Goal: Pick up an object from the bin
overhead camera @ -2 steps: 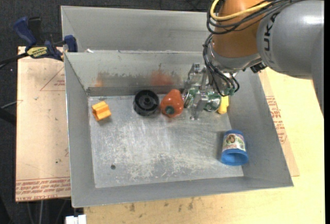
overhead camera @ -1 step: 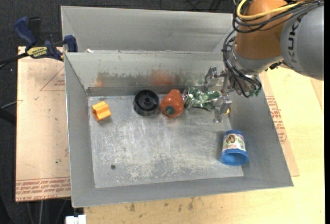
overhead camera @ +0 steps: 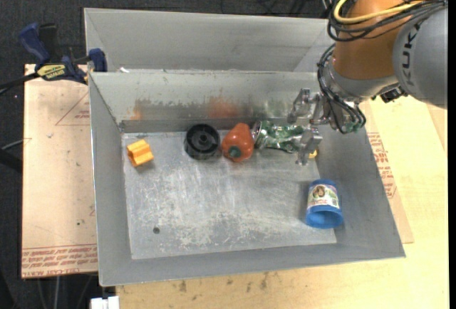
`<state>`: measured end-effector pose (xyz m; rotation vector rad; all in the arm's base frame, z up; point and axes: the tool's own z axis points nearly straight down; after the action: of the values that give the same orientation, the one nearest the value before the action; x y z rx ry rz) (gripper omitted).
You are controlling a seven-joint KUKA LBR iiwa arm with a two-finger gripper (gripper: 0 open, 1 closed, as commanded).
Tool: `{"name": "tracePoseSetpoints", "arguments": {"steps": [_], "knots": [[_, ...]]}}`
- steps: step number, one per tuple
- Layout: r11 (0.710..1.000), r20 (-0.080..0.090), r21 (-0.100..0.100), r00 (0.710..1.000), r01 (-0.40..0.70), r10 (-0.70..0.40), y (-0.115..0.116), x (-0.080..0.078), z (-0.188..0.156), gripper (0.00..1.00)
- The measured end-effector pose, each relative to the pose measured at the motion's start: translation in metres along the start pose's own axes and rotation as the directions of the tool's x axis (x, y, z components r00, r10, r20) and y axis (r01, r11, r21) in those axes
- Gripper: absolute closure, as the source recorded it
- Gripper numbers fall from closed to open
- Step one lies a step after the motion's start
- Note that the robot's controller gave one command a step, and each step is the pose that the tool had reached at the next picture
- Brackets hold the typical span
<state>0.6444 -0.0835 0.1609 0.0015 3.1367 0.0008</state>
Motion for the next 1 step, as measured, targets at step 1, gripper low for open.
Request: {"name": "tracePoseSetpoints", "arguments": {"steps": [1], "knots": [[0.996, 0.011, -0.002, 0.996, -0.09, 0.09, -0.0005, -0.0063, 0.0713, 0.0]]}}
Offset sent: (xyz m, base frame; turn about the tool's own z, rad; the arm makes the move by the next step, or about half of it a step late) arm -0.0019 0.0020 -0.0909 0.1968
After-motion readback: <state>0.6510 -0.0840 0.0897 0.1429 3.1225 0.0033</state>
